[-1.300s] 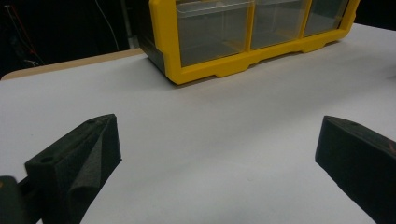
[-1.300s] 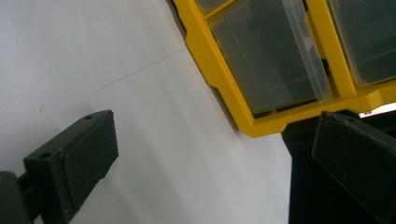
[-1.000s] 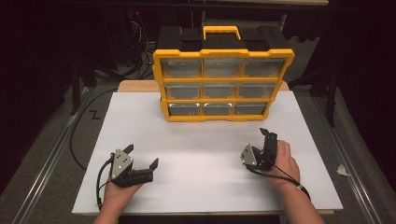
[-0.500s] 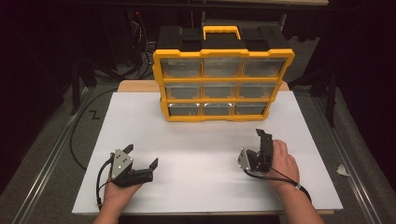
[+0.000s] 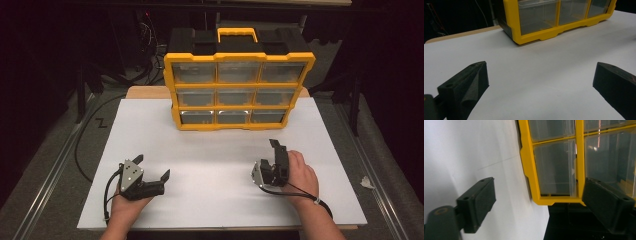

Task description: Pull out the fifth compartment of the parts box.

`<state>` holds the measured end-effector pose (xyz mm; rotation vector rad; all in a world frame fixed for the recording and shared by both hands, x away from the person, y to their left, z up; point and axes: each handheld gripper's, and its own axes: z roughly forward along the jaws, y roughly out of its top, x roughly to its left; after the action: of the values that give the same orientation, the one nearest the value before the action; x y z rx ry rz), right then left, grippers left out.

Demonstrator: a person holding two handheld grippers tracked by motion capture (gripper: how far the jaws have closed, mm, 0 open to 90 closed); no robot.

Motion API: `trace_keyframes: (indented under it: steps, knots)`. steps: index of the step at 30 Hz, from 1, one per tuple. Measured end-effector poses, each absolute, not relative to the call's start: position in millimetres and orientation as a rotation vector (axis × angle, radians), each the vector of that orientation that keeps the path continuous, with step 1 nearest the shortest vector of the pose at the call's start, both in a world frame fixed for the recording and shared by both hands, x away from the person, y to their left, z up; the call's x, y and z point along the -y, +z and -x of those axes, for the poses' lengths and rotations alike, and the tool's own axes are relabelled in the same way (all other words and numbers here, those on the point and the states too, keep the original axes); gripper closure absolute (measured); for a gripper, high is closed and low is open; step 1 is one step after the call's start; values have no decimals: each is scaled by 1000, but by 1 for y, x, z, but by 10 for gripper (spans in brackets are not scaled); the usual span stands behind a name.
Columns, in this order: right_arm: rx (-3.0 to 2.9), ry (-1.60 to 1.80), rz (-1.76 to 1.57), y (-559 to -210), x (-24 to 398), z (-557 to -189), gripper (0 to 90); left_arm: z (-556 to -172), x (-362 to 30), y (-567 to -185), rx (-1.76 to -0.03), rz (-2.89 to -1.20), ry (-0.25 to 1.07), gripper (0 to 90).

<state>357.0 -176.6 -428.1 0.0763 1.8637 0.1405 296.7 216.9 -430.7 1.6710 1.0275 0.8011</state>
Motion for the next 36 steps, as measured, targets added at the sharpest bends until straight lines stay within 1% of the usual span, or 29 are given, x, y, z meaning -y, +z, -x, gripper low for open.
trace_keyframes:
  steps: [2, 5, 8, 16, 23, 30, 36]
  knots:
    - [-1857, 134, -68, -429, 174, -356, 176, -297, -217, -430, -1026, -1669, 805, 6]
    - [-1829, 123, -55, -430, 171, -355, 248, -296, -217, -430, -1019, -1666, 808, 6]
    - [-1820, 120, -62, -432, 166, -355, 291, -297, -217, -429, -1023, -1667, 799, 6]
    - [-1790, 124, -38, -436, 153, -355, 373, -297, -216, -429, -1010, -1672, 792, 6]
    - [-1756, 117, -30, -432, 139, -361, 456, -297, -214, -430, -1003, -1666, 786, 6]
    - [-1696, 137, -23, -418, 125, -372, 504, -298, -214, -430, -993, -1670, 786, 5]
    - [-1660, 163, -36, -404, 115, -387, 514, -298, -213, -431, -985, -1682, 794, 3]
